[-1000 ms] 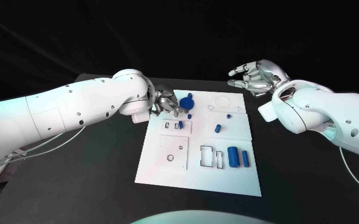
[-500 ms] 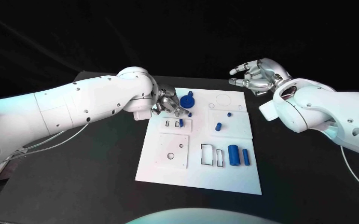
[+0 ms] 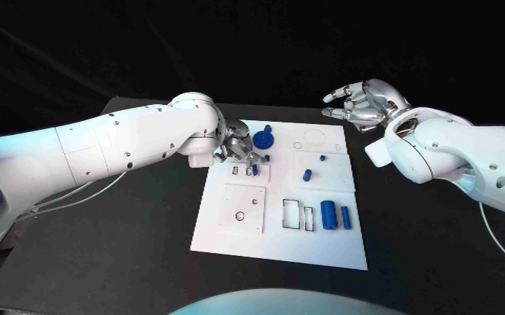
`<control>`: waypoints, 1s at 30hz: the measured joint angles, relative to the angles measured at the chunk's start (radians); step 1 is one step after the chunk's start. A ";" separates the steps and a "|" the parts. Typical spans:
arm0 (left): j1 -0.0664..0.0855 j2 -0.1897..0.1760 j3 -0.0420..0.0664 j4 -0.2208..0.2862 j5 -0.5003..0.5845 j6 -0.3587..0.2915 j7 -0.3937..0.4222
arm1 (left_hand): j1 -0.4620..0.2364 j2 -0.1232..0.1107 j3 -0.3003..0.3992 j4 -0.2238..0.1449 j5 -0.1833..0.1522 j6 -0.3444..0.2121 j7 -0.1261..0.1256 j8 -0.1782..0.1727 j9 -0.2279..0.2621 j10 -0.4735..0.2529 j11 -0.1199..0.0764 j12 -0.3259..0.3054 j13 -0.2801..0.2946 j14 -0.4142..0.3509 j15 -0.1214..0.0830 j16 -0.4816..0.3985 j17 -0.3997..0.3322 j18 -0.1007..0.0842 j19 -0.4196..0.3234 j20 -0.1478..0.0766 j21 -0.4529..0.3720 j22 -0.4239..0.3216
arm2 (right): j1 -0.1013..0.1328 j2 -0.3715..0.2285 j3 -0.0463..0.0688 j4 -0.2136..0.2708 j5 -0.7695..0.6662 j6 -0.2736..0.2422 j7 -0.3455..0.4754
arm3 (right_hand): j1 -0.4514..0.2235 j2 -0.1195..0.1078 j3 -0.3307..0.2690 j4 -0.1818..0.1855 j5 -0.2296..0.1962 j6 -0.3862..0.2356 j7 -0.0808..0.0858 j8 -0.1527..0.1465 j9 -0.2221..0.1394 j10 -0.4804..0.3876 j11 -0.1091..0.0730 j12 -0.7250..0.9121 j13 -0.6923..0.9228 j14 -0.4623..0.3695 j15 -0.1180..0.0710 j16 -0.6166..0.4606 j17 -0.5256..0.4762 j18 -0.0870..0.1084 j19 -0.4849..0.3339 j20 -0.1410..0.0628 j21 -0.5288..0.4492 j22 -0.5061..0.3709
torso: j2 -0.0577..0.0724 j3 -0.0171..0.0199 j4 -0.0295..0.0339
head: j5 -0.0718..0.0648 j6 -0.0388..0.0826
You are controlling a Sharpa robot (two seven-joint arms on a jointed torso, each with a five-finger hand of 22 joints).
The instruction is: Assemble the parts on the task board
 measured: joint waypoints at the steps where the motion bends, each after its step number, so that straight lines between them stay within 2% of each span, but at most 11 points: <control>1: 0.000 0.001 -0.001 -0.002 0.000 0.002 0.000 | 0.000 0.000 0.000 0.000 0.000 0.004 -0.004 0.000 -0.002 0.000 0.000 0.000 0.000 0.000 0.000 0.000 0.000 0.000 0.000 0.000 0.000 0.000 | 0.000 0.000 0.000 0.000 0.000 0.000 0.000 | 0.000 0.000 0.000 0.000 0.000 0.000 0.000 0.000 0.000 0.000 0.000 0.000 0.000 0.000 0.000 0.000 0.000 0.000 0.000 0.000 0.000 0.000 | 0.000 0.0000 -0.0001 | 0.000 -0.001; 11: 0.000 0.004 -0.007 -0.006 0.000 0.022 -0.004 | 0.004 0.012 -0.012 -0.001 0.000 0.045 -0.013 -0.004 -0.005 0.000 0.000 0.000 0.004 0.000 0.000 0.000 0.000 0.000 0.000 0.000 0.004 0.002 | 0.000 -0.002 -0.001 -0.001 0.000 0.001 -0.002 | 0.000 0.000 0.003 0.003 0.000 0.000 0.000 0.000 0.000 0.000 0.000 -0.004 0.000 0.000 0.000 0.000 0.000 0.000 0.000 0.000 0.000 0.001 | -0.001 0.0003 0.0011 | -0.002 -0.008; 20: 0.000 0.006 -0.007 -0.006 0.000 0.035 -0.006 | 0.009 0.016 -0.012 -0.001 0.000 0.053 -0.014 -0.004 -0.003 0.000 0.000 0.000 0.004 0.000 0.000 0.000 0.000 0.000 0.000 0.000 0.004 0.004 | -0.001 -0.002 -0.001 -0.002 0.000 0.002 -0.002 | 0.000 0.000 0.003 0.003 0.000 0.000 0.000 0.000 0.000 0.000 0.000 -0.004 0.000 0.000 0.000 0.000 0.001 0.000 0.000 0.000 0.000 0.001 | -0.001 0.0003 0.0012 | -0.002 -0.010; 30: 0.000 0.012 -0.007 -0.006 0.002 0.039 -0.007 | 0.041 0.036 -0.012 -0.001 0.000 0.064 -0.018 0.003 0.003 0.007 -0.007 0.000 0.005 0.000 0.000 0.000 0.000 0.000 0.000 0.000 0.008 0.005 | -0.001 0.000 -0.002 -0.004 0.000 0.005 -0.004 | 0.000 0.000 0.003 0.003 0.000 0.000 0.000 0.002 0.000 0.000 0.000 -0.004 0.000 0.000 0.000 0.000 0.001 0.000 0.000 0.000 0.000 0.001 | -0.001 -0.0002 0.0012 | -0.003 -0.011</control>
